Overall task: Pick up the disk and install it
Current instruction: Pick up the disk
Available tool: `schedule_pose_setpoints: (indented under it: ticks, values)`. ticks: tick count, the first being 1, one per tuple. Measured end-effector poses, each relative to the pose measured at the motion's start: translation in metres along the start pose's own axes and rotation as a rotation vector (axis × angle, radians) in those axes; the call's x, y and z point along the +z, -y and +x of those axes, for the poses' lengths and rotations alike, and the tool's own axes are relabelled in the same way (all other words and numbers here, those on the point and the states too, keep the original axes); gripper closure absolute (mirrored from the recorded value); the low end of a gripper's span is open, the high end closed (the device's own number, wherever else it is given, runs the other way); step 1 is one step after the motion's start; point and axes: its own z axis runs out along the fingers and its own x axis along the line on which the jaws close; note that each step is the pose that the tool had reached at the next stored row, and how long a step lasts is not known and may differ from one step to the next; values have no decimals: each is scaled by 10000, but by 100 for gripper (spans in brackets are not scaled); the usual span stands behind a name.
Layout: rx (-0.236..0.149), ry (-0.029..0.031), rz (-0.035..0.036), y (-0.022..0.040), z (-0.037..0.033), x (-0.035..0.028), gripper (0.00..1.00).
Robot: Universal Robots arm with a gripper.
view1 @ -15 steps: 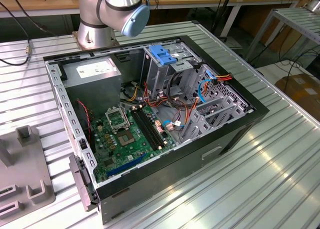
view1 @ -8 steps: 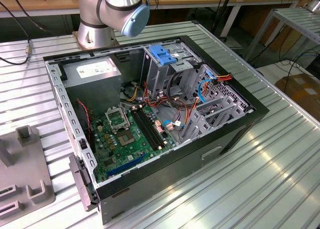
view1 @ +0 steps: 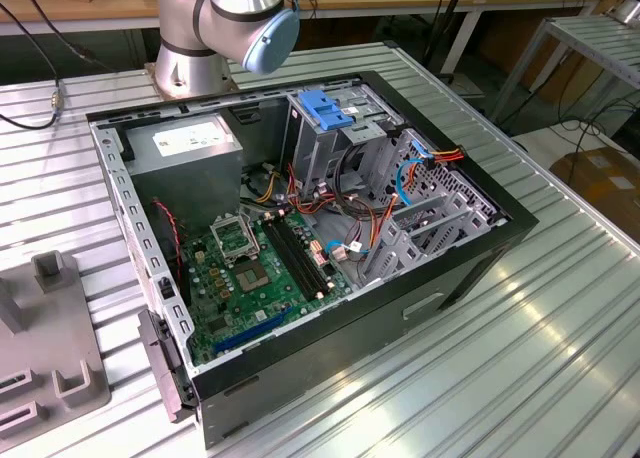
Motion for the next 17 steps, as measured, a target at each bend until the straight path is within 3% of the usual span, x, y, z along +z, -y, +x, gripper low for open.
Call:
schedule_pose_setpoints:
  ticks: [8, 17]
  values:
    - [0, 0, 0, 1, 1, -52, 63]
    - [0, 0, 1, 4, 3, -258, 63]
